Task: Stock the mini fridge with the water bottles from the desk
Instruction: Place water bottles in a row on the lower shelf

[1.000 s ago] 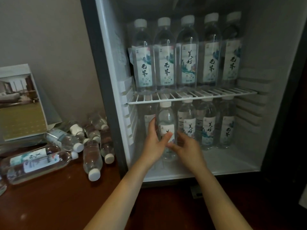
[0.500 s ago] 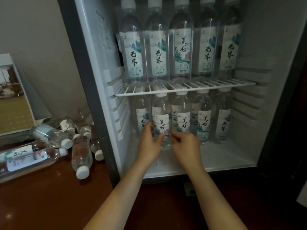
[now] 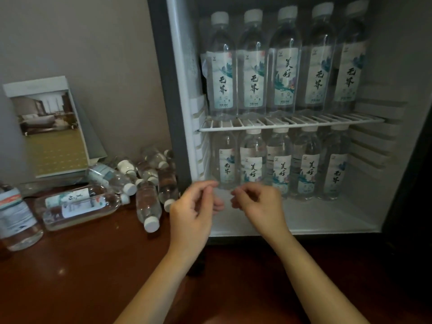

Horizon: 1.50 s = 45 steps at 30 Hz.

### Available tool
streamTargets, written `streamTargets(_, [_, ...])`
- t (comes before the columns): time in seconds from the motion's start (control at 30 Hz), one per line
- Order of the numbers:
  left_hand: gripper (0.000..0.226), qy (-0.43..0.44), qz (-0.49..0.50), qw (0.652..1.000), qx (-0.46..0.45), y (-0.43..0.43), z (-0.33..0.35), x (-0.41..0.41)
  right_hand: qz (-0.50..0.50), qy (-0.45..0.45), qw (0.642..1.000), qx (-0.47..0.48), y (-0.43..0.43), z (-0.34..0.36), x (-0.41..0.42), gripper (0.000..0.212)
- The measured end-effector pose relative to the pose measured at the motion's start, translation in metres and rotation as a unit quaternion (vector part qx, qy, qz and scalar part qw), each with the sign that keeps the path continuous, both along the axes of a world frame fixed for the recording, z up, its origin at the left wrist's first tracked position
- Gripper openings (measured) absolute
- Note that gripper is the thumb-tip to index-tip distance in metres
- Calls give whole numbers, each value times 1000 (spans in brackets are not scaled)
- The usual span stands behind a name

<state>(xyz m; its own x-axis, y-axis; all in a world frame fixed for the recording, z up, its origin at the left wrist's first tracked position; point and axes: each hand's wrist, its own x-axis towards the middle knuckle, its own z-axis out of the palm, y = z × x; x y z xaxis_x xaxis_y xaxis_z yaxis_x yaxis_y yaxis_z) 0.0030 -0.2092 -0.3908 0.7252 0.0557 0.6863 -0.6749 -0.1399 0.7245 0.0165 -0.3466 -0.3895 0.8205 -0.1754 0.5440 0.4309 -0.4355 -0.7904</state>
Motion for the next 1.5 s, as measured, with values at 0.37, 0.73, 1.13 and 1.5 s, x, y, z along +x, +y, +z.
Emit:
streamTargets(0.37, [25,92,243,966,5,120,-35,36,177,140,949,-222,110,-11,-26,24])
streamTargets(0.73, [35,100,327,926,157,155,-61,51,61,242,924,-290,180,-44,42,62])
streamTargets(1.13, [83,181,181,937,240,157,-68,62,2,10,1000,-14,169,-19,26,26])
streamTargets(1.5, [39,204,48,978,21,152,-67,60,84,-16,996,36,177,-16,27,39])
